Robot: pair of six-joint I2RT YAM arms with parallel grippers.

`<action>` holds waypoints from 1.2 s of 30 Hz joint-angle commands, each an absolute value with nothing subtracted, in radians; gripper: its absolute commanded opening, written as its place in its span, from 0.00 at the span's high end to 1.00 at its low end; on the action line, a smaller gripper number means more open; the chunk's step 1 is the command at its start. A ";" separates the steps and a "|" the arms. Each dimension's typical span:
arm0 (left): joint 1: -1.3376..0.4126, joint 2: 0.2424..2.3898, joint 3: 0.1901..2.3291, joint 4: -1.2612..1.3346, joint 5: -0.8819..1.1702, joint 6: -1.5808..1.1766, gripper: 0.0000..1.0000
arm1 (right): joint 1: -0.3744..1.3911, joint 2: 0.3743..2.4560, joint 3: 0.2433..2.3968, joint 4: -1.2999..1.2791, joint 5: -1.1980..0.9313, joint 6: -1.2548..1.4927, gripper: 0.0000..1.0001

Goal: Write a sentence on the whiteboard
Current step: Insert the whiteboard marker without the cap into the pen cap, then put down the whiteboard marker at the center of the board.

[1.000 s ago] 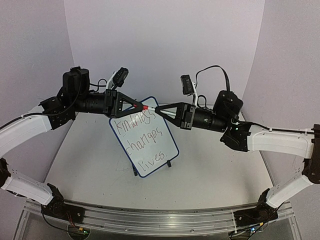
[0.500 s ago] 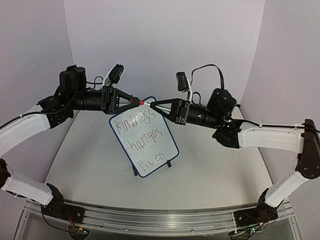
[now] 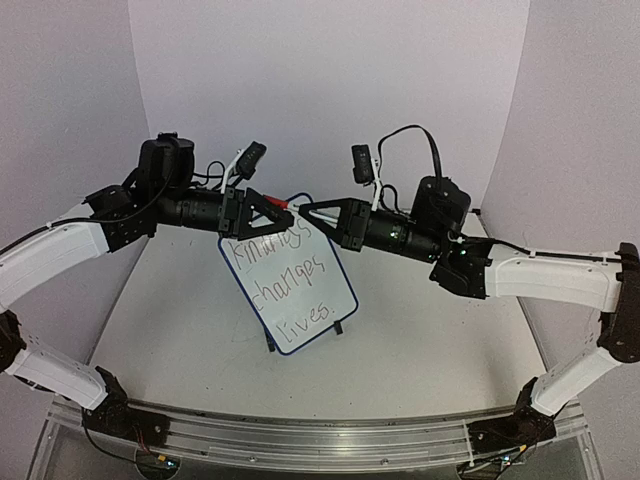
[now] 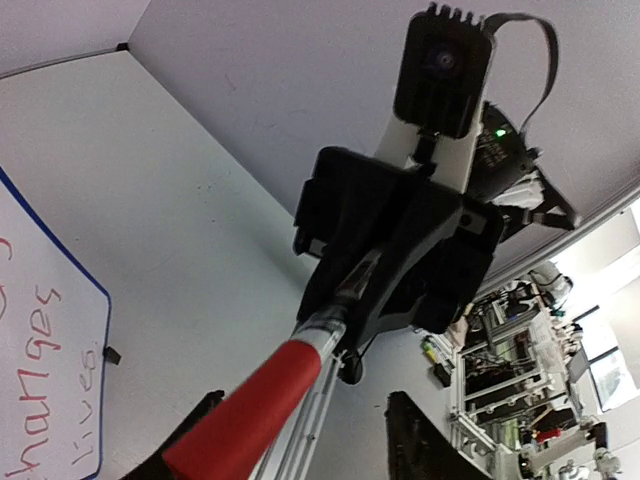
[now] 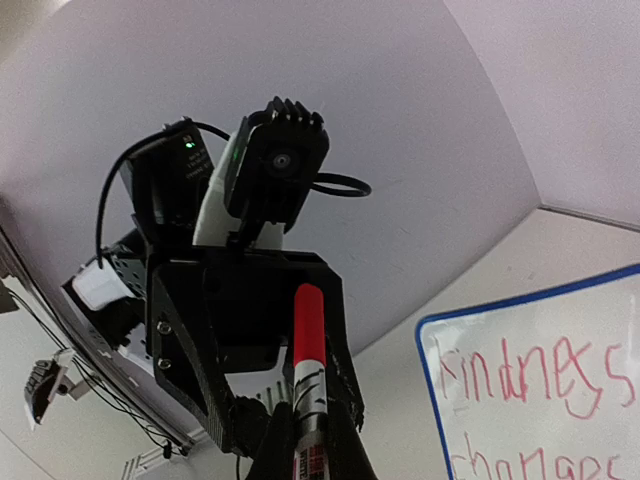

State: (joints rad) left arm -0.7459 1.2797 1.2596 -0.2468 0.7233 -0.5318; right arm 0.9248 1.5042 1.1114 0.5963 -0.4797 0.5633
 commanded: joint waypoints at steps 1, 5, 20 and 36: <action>-0.715 1.280 1.367 -0.468 0.582 -0.433 0.32 | 0.908 1.356 1.150 0.244 -0.111 0.420 1.00; -0.598 1.251 1.403 -0.516 0.555 -0.425 0.19 | 0.838 1.285 1.144 0.061 0.020 0.385 1.00; -0.289 1.222 1.262 -0.478 0.184 -0.352 0.12 | 0.564 1.504 0.938 0.135 -0.046 0.446 1.00; -0.283 1.243 1.011 -0.264 -0.104 -0.342 0.10 | 0.460 1.718 0.900 0.335 -0.140 0.450 0.36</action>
